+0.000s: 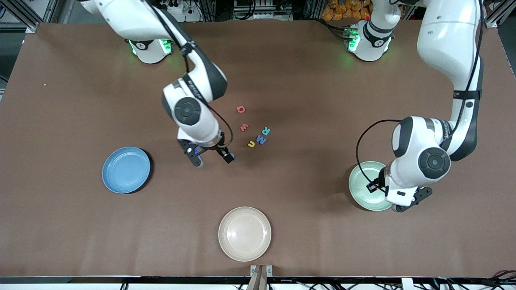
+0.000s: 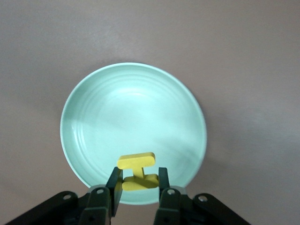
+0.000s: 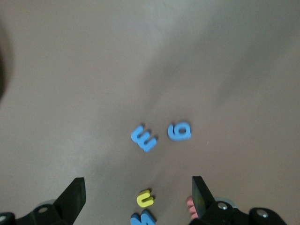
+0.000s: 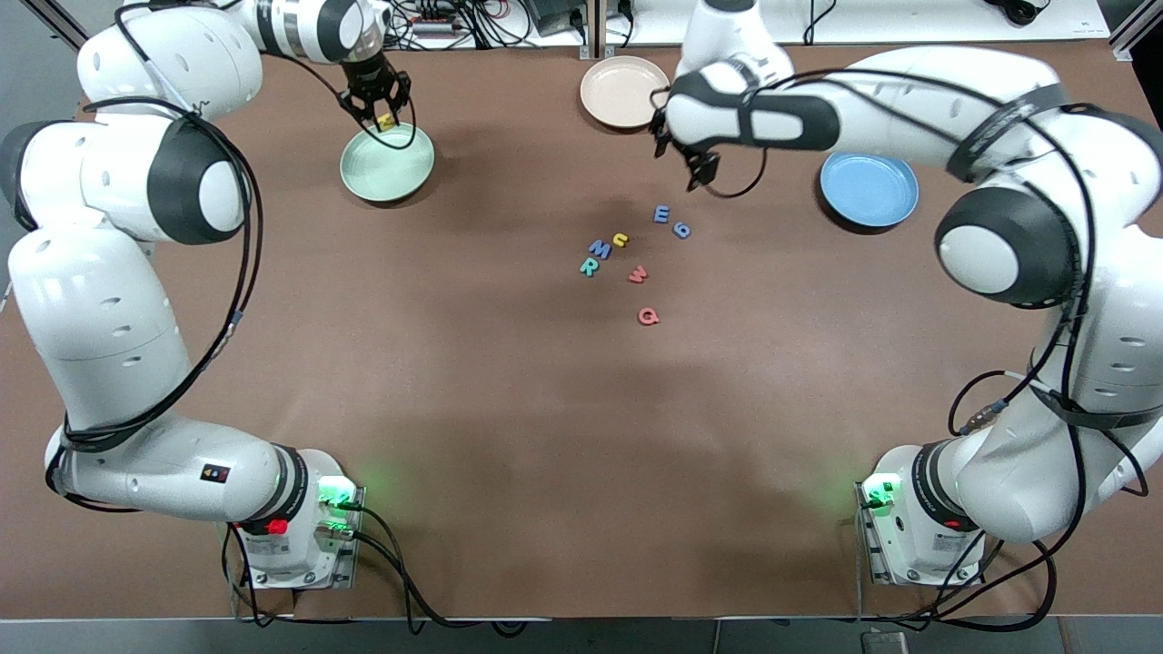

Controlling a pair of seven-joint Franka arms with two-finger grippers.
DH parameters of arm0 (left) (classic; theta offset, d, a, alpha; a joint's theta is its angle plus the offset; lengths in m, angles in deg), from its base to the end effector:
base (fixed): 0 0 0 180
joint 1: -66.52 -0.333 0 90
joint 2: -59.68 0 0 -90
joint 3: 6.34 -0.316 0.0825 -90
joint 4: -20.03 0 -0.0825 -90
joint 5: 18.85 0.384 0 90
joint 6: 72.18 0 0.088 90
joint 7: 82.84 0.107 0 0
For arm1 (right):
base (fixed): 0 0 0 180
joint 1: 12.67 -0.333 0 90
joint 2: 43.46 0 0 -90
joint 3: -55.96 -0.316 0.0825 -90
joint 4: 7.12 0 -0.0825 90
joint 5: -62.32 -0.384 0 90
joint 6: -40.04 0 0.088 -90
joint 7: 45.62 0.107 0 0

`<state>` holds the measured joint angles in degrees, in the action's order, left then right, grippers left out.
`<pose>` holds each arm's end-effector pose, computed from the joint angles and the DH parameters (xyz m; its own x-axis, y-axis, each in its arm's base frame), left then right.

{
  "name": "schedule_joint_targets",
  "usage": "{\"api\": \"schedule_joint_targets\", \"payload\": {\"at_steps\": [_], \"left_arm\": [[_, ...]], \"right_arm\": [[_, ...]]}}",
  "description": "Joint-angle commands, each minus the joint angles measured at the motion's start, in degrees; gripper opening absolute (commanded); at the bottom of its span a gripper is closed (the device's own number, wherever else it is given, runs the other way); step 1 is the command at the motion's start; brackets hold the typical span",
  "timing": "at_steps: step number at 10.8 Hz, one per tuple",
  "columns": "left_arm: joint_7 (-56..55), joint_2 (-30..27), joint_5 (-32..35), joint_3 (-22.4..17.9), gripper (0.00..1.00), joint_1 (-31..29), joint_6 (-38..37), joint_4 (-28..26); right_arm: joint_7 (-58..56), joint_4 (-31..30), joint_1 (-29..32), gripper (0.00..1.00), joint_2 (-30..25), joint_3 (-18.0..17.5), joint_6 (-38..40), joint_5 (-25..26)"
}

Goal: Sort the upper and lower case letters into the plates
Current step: 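Carry the H to the green plate while the right gripper reaches the letters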

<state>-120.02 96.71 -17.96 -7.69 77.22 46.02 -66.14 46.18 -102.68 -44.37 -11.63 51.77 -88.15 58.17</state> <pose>0.6914 -0.1156 0.2802 0.8878 0.4573 -0.0530 0.4531 -0.8883 -0.0743 0.5542 0.3967 0.2856 0.5116 -0.8538 -0.0963 -0.8582 -0.5132 -0.0091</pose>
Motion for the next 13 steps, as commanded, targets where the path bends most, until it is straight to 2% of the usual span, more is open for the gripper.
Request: {"api": "schedule_joint_targets", "payload": {"at_steps": [1, 2, 3, 5, 6, 7, 8, 11, 13], "left_arm": [[5.3, 2.0, 0.3, 0.7, 0.28, -2.8, 1.4, -0.1], [8.3, 2.6, 0.3, 0.7, 0.39, -4.0, 1.9, -0.1], [12.1, 2.7, 0.3, 0.7, 0.47, -5.5, 2.1, 0.0], [16.0, 2.4, 0.1, 0.7, 0.59, -6.9, 2.1, 0.5], [15.8, 2.3, 0.0, 0.7, 0.7, -6.9, 2.1, 0.6], [15.7, 2.2, -0.5, 0.7, 0.93, -6.9, 2.1, 0.8], [15.5, 2.1, -0.7, 0.7, 1.0, -6.8, 2.1, 0.8], [15.2, 1.8, -2.3, 0.7, 1.0, -6.8, 2.1, 0.9], [15.2, 1.8, -2.4, 0.7, 1.0, -6.8, 2.1, 0.9]], "right_arm": [[15.1, 1.2, -6.2, 1.0, 7.2, 0.5, -7.4, 4.8], [21.8, 1.3, -8.9, 1.0, 10.1, 0.7, -9.6, 7.6], [26.8, 1.3, -10.6, 1.0, 11.1, 0.7, -11.1, 9.4], [31.6, 1.3, -12.2, 1.0, 11.6, 0.7, -11.4, 9.6], [32.6, 1.3, -12.2, 1.0, 11.6, 0.7, -11.3, 9.6], [33.3, 1.3, -11.7, 1.0, 11.5, 0.8, -11.3, 9.6], [33.6, 1.6, -11.4, 1.0, 11.5, 1.4, -11.3, 9.6], [33.4, 3.1, -9.0, 1.0, 11.6, 2.5, -11.4, 8.6], [33.3, 3.1, -8.1, 1.0, 12.2, 2.4, -14.5, 6.2]]}}
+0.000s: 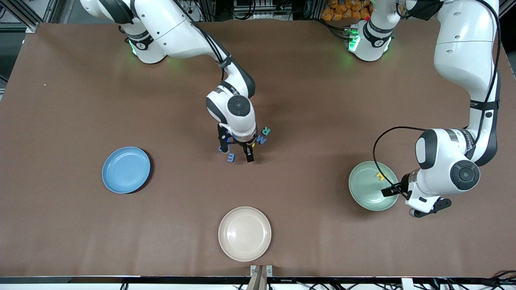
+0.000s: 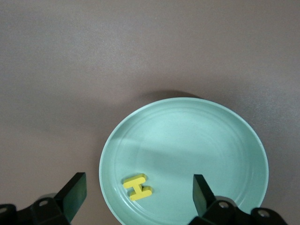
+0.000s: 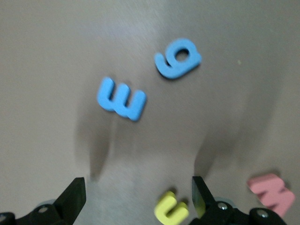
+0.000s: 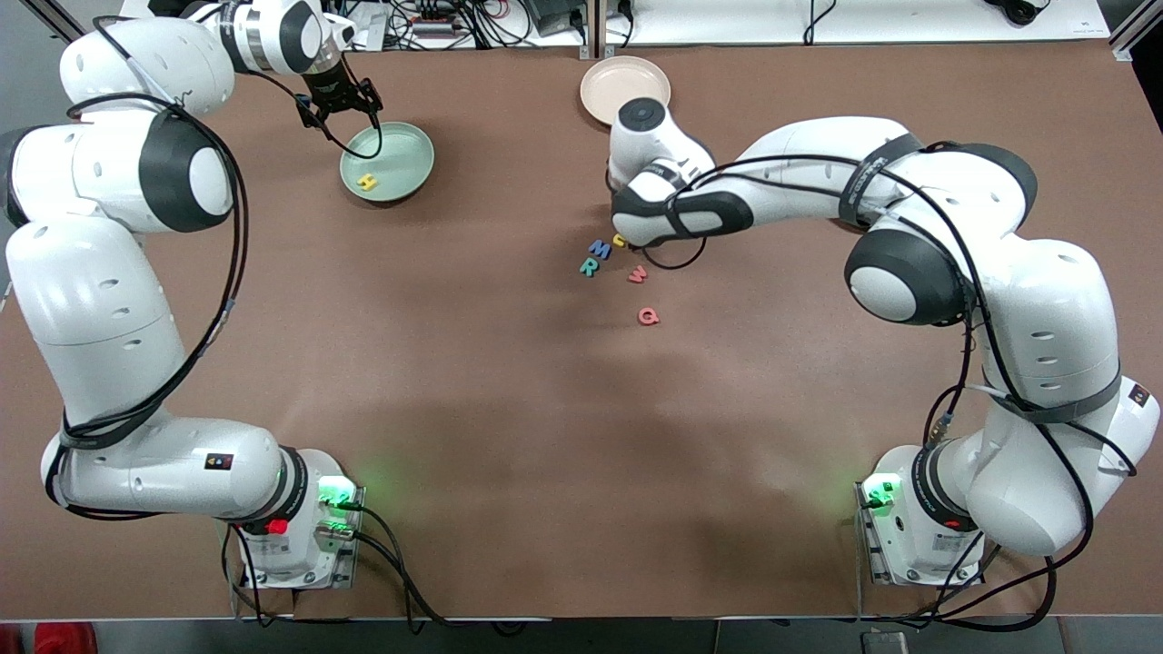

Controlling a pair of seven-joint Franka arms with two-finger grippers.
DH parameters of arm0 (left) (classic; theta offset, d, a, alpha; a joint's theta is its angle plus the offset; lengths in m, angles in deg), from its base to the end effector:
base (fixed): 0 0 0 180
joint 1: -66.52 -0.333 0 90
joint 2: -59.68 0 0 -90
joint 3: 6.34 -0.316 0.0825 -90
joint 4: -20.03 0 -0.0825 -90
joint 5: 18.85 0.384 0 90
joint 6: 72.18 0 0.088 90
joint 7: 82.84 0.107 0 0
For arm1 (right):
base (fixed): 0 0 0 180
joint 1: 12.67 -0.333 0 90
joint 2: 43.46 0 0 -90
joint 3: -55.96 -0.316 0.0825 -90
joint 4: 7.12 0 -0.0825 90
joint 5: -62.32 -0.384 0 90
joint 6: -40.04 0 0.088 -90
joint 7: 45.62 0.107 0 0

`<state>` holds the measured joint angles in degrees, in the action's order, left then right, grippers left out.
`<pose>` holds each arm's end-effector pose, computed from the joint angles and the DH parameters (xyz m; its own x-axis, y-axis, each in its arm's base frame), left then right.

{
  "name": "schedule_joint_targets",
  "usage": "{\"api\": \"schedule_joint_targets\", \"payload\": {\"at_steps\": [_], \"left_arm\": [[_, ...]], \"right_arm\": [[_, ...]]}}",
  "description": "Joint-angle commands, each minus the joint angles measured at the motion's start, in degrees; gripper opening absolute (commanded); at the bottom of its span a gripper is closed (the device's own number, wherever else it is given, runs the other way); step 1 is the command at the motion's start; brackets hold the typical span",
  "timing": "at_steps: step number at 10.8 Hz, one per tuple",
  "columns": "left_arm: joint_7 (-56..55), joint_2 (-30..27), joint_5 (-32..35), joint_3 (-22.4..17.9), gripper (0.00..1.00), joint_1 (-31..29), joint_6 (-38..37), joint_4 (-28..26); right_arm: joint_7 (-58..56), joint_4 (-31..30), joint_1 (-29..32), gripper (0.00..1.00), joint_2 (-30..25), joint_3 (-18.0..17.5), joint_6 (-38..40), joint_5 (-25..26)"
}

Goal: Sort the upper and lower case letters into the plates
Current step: 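Carry the H to the green plate while the right gripper reaches the letters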

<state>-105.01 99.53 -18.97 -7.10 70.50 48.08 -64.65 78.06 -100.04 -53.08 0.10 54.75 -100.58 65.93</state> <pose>0.7075 -0.0415 0.2598 0.9439 0.3236 -0.0663 0.3219 -0.9461 -0.0343 0.5225 0.4617 0.1832 0.1791 -0.9837 -0.0159 -0.9812 -0.1774 -0.0759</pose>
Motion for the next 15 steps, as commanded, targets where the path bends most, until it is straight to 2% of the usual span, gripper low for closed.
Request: {"api": "schedule_joint_targets", "payload": {"at_steps": [1, 3, 5, 7, 13, 15], "left_arm": [[0.1, -1.0, -1.4, 0.1, 1.0, -0.1, 0.1, -0.6], [0.0, -1.8, -1.4, 0.1, 1.0, 0.1, 0.0, -0.6], [-0.2, -3.1, -1.3, 0.1, 1.0, 0.8, -0.5, -0.5], [-0.4, -3.6, -1.4, 0.1, 1.0, 0.9, -0.5, -0.4], [-0.4, -9.2, -3.0, 1.9, 1.0, 2.2, -3.8, -0.4], [-0.4, -11.5, -3.0, 1.8, 1.0, 4.3, -5.4, -0.3]], "right_arm": [[1.5, 0.5, 0.5, 1.0, 1.1, -0.5, -3.2, -3.2], [1.3, 0.5, 0.7, 1.0, 1.4, -0.7, -3.2, -5.7], [1.3, 0.4, 0.5, 1.0, 1.3, -0.7, -2.3, -11.0], [1.4, 0.4, -0.2, 1.0, 1.0, -0.7, 1.2, -11.3], [6.2, 0.5, -1.1, 1.0, 0.9, -0.6, 1.5, -10.8], [7.4, 0.9, -2.7, 1.0, 0.8, 0.8, 1.4, -10.2]]}}
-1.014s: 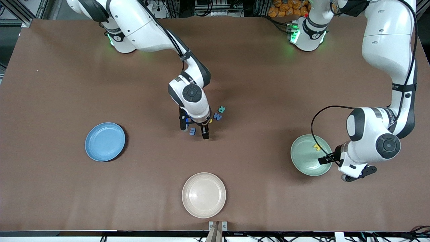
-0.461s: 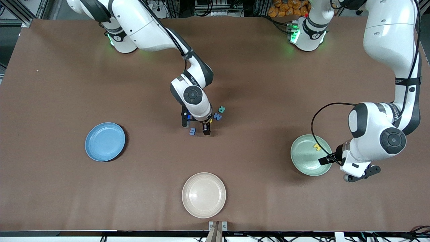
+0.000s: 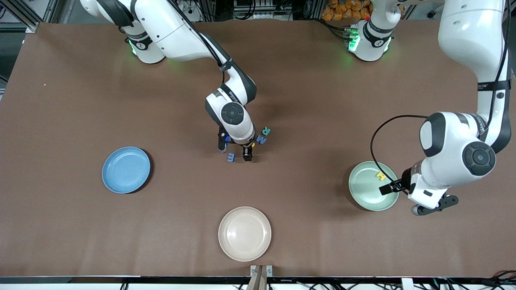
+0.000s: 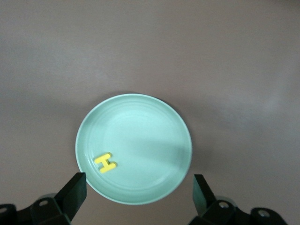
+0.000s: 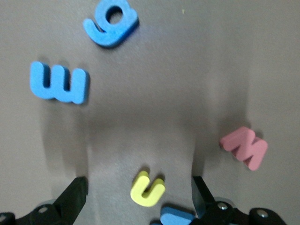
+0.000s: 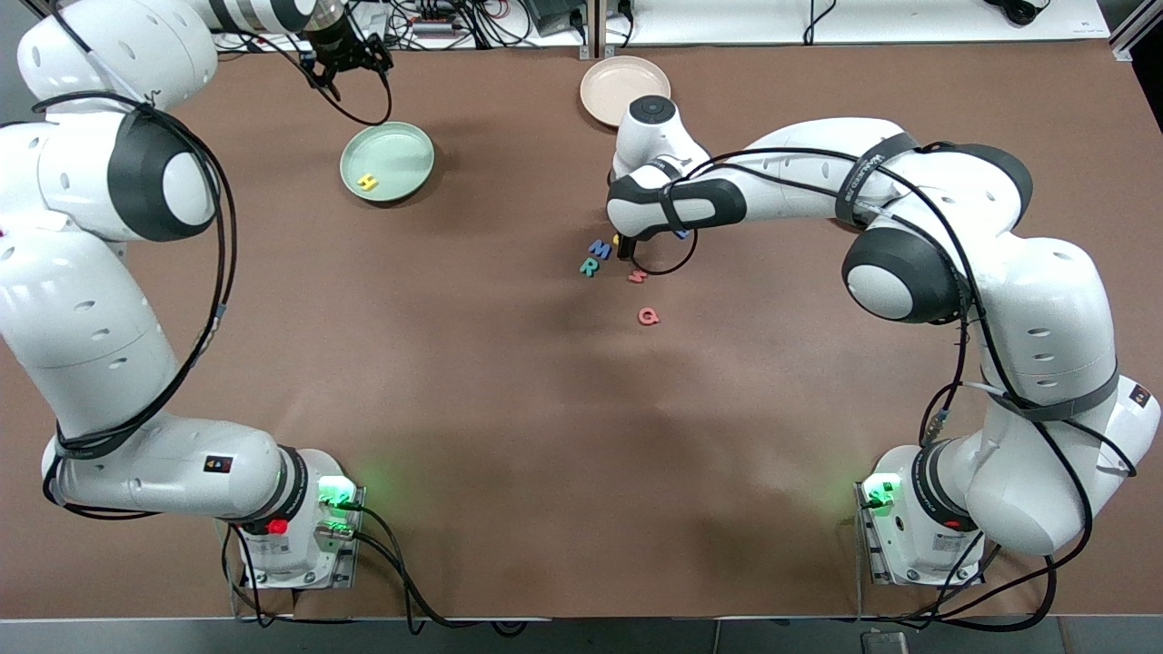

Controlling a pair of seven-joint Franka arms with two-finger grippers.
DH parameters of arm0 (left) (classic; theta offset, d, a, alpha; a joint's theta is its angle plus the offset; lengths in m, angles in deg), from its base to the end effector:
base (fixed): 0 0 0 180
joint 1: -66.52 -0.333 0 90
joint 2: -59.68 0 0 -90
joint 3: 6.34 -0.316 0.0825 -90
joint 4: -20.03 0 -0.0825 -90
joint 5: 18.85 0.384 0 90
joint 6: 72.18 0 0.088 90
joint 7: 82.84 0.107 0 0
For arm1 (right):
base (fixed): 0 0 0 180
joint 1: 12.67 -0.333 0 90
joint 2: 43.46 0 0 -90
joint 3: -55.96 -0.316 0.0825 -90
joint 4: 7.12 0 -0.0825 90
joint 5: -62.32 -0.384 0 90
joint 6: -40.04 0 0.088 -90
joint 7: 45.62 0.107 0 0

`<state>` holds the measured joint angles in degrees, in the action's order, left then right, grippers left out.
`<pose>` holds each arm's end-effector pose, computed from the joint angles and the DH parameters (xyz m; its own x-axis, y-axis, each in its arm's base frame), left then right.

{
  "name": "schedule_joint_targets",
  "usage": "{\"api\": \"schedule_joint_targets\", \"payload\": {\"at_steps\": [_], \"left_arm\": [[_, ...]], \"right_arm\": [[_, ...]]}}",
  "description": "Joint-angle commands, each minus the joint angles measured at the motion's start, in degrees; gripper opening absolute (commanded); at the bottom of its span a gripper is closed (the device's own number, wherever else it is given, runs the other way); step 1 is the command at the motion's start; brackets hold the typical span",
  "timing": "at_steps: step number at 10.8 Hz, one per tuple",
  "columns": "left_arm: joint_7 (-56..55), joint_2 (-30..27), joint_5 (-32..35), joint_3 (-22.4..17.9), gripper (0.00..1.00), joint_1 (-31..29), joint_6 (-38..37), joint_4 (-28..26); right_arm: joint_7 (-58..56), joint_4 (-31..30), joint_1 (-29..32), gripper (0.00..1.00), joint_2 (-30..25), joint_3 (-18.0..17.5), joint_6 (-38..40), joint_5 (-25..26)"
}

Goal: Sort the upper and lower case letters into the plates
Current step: 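Grasp the yellow lowercase u with the right gripper while the left gripper returns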

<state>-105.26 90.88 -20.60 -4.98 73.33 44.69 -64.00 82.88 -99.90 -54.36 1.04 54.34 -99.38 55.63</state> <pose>0.7008 -0.0995 0.3672 0.9648 0.2629 0.0110 0.2621 -0.9639 0.0477 0.5060 0.4741 0.1710 -0.0136 -0.9952 -0.0973 -0.9993 0.0101 0.0362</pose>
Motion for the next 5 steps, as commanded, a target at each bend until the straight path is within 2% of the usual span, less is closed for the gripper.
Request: {"api": "schedule_joint_targets", "payload": {"at_steps": [1, 5], "left_arm": [[-0.2, -4.3, -1.3, 0.4, 1.0, 2.1, -2.5, -1.2], [-8.9, -6.1, -0.8, 5.9, 1.0, 2.7, -3.8, -1.1]], "right_arm": [[2.8, 1.1, -1.8, 1.0, -0.2, 1.5, 0.2, 0.1], [2.8, 1.1, -3.2, 1.0, -0.3, 3.9, 0.4, 1.8]]}}
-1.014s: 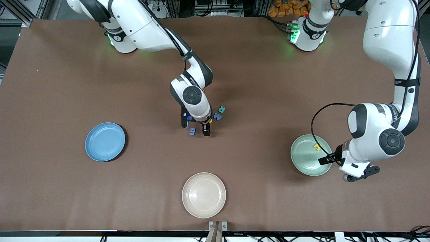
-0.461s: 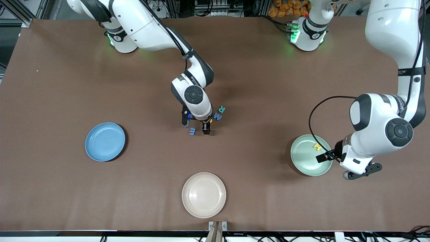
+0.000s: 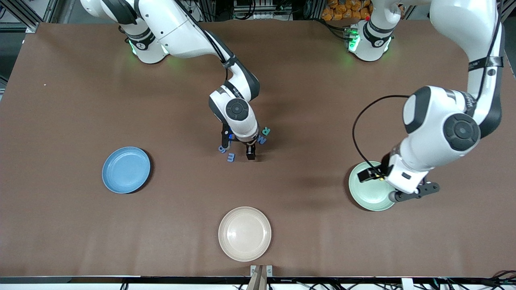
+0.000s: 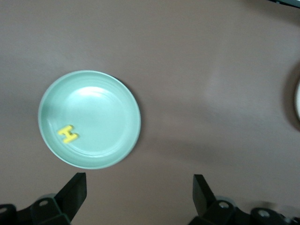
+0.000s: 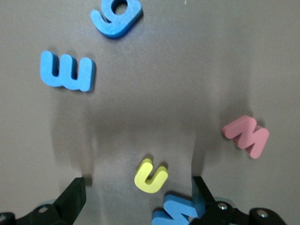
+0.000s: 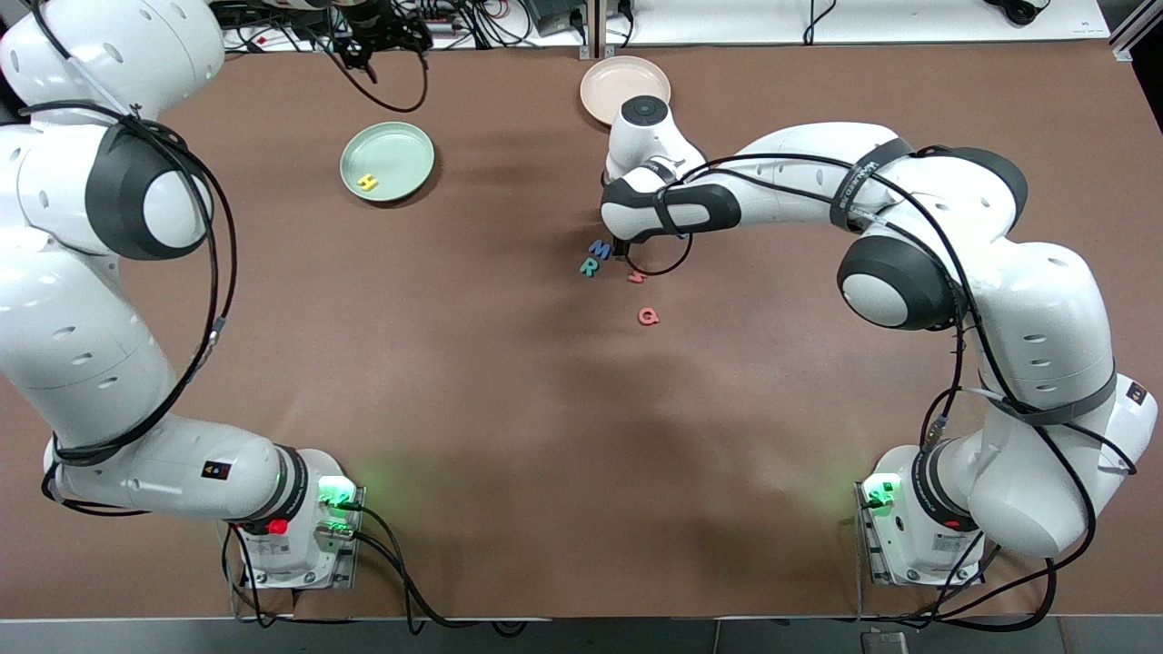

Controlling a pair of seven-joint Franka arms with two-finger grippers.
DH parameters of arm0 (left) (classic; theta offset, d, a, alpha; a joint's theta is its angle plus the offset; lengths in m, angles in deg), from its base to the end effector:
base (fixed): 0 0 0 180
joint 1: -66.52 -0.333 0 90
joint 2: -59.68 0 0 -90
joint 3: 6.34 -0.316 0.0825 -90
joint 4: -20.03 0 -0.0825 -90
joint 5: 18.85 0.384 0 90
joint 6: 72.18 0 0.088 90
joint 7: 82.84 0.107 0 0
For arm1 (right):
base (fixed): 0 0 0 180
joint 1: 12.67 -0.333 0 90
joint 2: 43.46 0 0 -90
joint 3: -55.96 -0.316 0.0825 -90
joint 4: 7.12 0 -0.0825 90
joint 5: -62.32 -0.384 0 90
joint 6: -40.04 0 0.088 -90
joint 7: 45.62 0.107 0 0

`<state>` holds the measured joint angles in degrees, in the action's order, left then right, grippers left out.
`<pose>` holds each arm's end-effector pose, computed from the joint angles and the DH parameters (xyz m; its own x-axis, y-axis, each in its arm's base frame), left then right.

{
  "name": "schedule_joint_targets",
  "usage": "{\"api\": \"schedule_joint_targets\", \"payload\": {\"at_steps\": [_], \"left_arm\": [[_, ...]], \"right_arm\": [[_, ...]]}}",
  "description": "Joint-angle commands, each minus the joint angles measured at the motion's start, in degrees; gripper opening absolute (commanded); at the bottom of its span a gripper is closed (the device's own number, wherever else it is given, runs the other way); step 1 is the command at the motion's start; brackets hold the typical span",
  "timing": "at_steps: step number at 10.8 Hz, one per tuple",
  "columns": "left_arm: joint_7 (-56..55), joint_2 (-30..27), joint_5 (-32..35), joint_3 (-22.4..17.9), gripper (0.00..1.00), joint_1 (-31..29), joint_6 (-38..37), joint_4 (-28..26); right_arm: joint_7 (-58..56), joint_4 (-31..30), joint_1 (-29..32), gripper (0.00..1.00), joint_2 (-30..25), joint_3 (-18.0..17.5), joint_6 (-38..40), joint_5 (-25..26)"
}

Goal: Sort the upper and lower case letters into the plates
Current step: 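Grasp the yellow lowercase u with the right gripper while the left gripper returns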

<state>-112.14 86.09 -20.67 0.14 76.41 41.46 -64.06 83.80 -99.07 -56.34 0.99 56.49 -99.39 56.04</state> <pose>0.6712 -0.1861 0.4219 0.9686 0.2486 0.0101 0.2465 -0.9643 0.0973 0.5088 0.4783 0.1774 -0.0138 -0.9963 -0.0852 -0.9999 0.0134 0.0050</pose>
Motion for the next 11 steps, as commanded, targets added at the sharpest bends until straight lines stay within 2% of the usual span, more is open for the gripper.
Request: {"api": "schedule_joint_targets", "payload": {"at_steps": [1, 5, 6, 7, 8, 9, 11], "left_arm": [[-2.1, -1.4, -0.8, 1.3, 1.0, -0.5, -0.5, -1.1], [-2.2, -2.1, -1.3, 1.3, 1.0, -0.6, -0.7, -1.2], [-2.1, -2.1, -1.3, 1.3, 1.0, -0.5, -0.7, -1.3], [-2.1, -2.1, -1.3, 1.3, 1.0, -0.6, -0.7, -1.3], [-2.1, -2.1, -1.3, 1.3, 1.0, -0.6, -0.7, -1.2], [-2.1, -2.0, -1.3, 1.3, 1.0, -0.7, -0.6, -1.2], [-2.2, -2.0, -1.3, 1.3, 1.0, -0.6, -0.6, -1.0]], "right_arm": [[2.0, 0.3, -1.2, 1.0, -0.1, 1.8, 0.3, 1.6], [1.9, 0.3, -1.9, 1.0, 0.2, 1.9, 0.2, 2.1], [1.9, 0.3, -1.9, 0.88, 0.2, 1.8, 0.2, 3.5], [1.9, 0.2, -2.1, 0.45, 0.2, 1.8, 0.3, 4.9], [1.8, -0.1, -2.6, 0.1, 0.2, 1.8, 0.3, 5.9], [1.8, -0.2, -2.7, 0.0, 0.2, 1.8, 0.3, 6.8], [1.7, -0.2, -2.7, 0.0, 0.2, 1.8, 0.3, 8.5]]}}
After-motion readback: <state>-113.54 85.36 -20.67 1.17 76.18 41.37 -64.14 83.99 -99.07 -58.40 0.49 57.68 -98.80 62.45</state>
